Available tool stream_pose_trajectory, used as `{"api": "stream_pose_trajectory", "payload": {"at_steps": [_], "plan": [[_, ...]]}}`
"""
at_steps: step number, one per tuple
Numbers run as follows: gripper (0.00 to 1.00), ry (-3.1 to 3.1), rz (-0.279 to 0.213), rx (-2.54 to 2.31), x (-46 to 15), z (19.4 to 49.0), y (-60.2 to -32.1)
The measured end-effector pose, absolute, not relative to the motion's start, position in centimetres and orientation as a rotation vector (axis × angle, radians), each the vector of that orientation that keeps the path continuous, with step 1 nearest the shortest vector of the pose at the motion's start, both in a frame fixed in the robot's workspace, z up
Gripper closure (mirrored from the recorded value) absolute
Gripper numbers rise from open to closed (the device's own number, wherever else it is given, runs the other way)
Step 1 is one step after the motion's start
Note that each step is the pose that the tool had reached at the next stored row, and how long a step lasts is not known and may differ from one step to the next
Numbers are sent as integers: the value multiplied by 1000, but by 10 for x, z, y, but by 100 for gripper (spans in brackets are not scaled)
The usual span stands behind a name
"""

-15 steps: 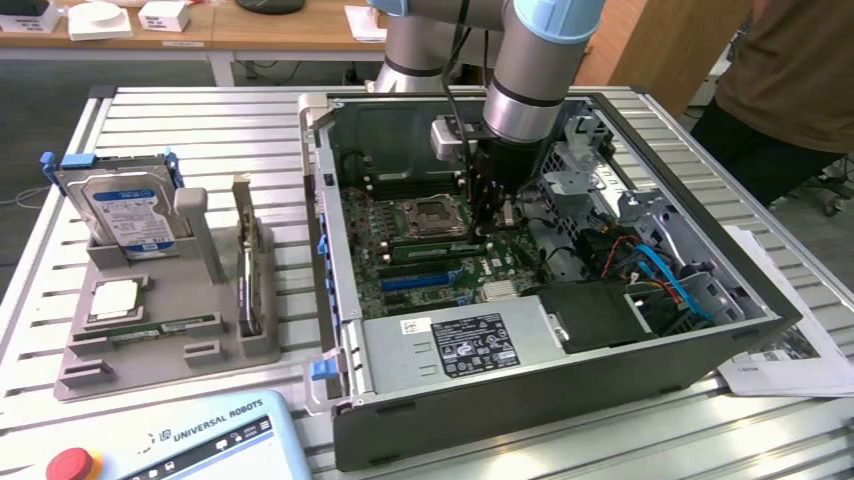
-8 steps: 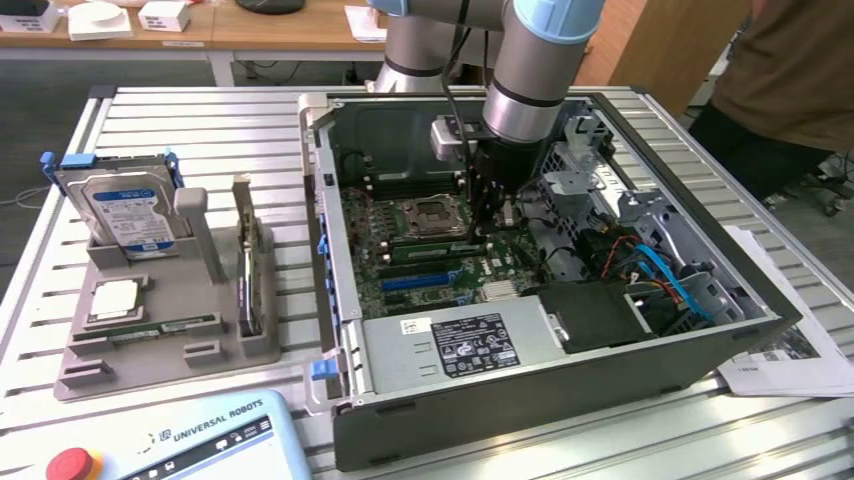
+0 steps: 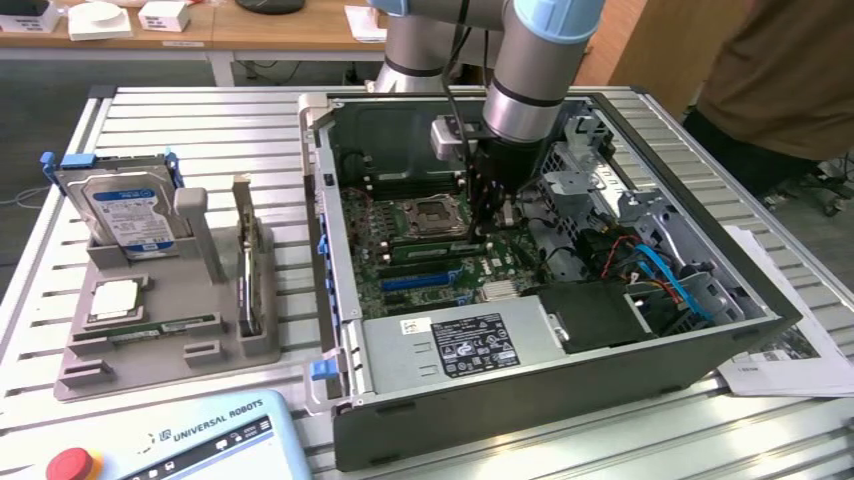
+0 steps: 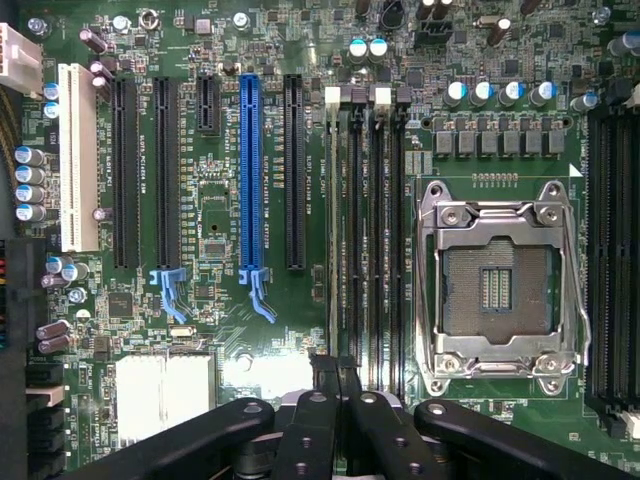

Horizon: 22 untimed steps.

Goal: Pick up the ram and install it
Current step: 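Press down the ram until it locks into place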

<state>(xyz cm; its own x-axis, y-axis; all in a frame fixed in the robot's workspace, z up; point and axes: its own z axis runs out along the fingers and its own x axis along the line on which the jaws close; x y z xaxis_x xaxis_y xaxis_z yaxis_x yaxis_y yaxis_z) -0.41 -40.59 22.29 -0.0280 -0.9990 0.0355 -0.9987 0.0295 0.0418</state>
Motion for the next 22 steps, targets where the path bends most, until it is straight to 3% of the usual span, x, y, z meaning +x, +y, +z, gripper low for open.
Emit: {"api": "stream_pose_trajectory", "payload": {"at_steps": [22], "plan": [[89,-2212,-6,2150,-8,228,-406]]}}
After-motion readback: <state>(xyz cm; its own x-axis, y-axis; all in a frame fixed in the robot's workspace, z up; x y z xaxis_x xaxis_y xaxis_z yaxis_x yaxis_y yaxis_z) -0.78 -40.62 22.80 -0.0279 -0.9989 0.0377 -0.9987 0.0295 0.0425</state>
